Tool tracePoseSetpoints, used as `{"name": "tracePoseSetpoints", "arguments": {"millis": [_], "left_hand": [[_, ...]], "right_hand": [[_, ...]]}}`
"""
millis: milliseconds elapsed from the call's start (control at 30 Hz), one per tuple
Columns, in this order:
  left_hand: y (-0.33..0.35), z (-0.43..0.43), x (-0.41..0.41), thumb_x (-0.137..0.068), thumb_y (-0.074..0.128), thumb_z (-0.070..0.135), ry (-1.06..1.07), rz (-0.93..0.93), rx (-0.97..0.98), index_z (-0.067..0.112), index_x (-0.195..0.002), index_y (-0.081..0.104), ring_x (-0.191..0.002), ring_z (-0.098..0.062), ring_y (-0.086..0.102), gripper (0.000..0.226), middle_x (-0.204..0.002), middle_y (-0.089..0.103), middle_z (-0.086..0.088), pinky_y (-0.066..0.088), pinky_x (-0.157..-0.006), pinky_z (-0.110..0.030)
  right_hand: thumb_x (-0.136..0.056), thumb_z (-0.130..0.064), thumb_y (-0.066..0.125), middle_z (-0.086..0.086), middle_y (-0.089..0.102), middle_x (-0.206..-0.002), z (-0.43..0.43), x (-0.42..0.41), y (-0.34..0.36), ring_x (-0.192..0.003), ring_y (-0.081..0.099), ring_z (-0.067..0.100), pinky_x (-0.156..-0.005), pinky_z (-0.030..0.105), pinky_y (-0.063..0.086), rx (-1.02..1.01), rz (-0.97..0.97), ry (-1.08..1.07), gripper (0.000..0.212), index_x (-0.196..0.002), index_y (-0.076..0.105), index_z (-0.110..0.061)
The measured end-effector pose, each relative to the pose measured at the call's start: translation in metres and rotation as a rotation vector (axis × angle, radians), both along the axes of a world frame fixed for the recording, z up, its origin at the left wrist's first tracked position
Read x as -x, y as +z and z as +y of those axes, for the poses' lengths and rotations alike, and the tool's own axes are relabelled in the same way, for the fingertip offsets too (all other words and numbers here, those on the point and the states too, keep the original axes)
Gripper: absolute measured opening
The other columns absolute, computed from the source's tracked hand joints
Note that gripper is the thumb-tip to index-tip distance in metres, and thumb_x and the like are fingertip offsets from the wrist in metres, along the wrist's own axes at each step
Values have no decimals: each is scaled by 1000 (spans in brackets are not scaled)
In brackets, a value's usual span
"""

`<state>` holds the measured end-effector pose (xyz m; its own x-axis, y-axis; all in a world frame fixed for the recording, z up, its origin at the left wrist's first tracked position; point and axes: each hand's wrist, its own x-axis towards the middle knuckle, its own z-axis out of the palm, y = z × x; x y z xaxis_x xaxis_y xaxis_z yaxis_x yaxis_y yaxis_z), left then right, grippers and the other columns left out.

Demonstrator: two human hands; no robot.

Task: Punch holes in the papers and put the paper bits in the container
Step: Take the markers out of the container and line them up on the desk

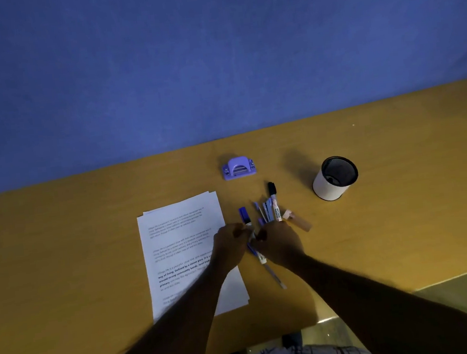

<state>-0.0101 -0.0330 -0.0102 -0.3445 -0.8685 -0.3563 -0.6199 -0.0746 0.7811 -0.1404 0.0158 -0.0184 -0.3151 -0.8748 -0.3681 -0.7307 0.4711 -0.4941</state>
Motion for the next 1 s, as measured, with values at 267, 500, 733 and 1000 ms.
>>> {"name": "tracePoseSetpoints", "arguments": {"millis": [267,500,733,1000], "left_hand": [[0,-10,-4,-94,59,19,146,129,-111,2,-97,65,-82,-26,69,19,-90,71,-16,57,-77,-39],[-3,-19,-32,-94,60,22,148,51,-94,3,-98,64,-80,-23,69,19,-90,70,-13,58,-72,-33],[2,-22,-37,-93,61,23,112,73,-105,8,-97,62,-81,-21,68,15,-89,67,-12,59,-70,-28],[16,-32,-26,-91,65,23,105,190,-130,5,-100,68,-88,-29,70,20,-92,70,-14,60,-80,-46]], "right_hand": [[-92,-42,56,-10,59,-65,13,2,0,-57,55,0,-53,17,41,84,-105,54,25,-74,62,-27],[-92,-36,56,1,65,-87,31,0,-7,-76,63,15,-65,30,56,-39,286,347,22,-98,64,-16],[-90,-28,60,-2,51,-82,27,-12,-11,-73,53,11,-59,23,42,-90,269,309,19,-103,62,-16],[-83,-23,70,-1,65,-79,3,-12,13,-72,65,10,-59,23,52,102,-272,-251,10,-79,61,-21]]}}
